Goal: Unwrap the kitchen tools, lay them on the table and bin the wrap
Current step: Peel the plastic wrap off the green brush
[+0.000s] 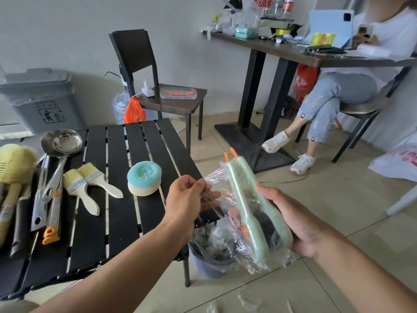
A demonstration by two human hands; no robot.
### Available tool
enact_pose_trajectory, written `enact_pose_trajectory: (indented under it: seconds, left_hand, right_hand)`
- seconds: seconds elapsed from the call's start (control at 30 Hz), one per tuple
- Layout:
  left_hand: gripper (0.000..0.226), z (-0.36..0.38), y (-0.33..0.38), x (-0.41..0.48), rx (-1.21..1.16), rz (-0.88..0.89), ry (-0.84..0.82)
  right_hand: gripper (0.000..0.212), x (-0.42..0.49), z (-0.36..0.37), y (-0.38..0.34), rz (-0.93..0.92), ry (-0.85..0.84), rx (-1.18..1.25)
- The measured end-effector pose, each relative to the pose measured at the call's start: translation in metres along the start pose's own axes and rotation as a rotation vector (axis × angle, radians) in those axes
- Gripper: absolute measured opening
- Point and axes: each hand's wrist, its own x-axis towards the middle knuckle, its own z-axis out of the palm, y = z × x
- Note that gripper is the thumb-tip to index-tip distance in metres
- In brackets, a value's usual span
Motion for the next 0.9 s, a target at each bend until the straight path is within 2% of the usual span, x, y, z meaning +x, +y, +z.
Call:
enact_pose_trajectory:
  seconds: [0.1, 0.2, 0.27, 0.37, 0.43, 0.5, 0.6, 0.67, 0.73, 0.8, 0.9]
  left_hand:
    - [0.014, 0.003, 0.003, -0.002, -0.106, -0.052, -0.002]
    - [0.018, 0.004, 0.007, -0.005, -0.168, -0.038, -0.046]
    - [0.019, 0.004, 0.008, -0.005, -0.156, 0.0, -0.118]
    - [0.022, 0.004, 0.005, -0.006, -0.112, 0.038, -0.212]
    - [0.028, 0.003, 0.001, -0.005, -0.077, 0.071, -0.207]
    - [0.034, 0.002, -0.002, -0.004, -0.049, 0.095, -0.157]
    - [0.049, -0.001, -0.001, -0.001, -0.004, -0.007, -0.144]
    - [0.069, -0.005, 0.001, -0.002, 0.101, -0.179, -0.316]
    - [0.084, -0.006, -0.001, -0.009, 0.351, -0.264, -0.573]
    - [0.078, -0.003, -0.009, -0.018, 0.521, -0.249, -0.71]
    - [0.06, 0.003, -0.018, -0.027, 0.547, -0.181, -0.692]
  right_hand:
    - [0.058, 0.003, -0.001, 0.007, 0.019, -0.065, 0.056]
    - [0.056, 0.01, -0.001, 0.013, 0.033, 0.015, 0.109]
    - [0.06, 0.014, 0.002, 0.014, -0.014, 0.068, 0.017]
    - [0.072, 0.014, 0.014, 0.012, -0.125, 0.116, -0.304]
    - [0.064, 0.015, 0.019, 0.013, -0.192, 0.213, -0.439]
    - [0.047, 0.015, 0.018, 0.013, -0.252, 0.318, -0.434]
    - [0.038, 0.014, 0.013, 0.011, -0.317, 0.346, -0.449]
    - [0.04, 0.013, 0.01, 0.01, -0.335, 0.359, -0.454]
    - [0.042, 0.012, 0.009, 0.01, -0.341, 0.37, -0.441]
    - [0.037, 0.012, 0.009, 0.009, -0.347, 0.379, -0.42]
    - [0.036, 0.012, 0.006, 0.007, -0.356, 0.435, -0.41]
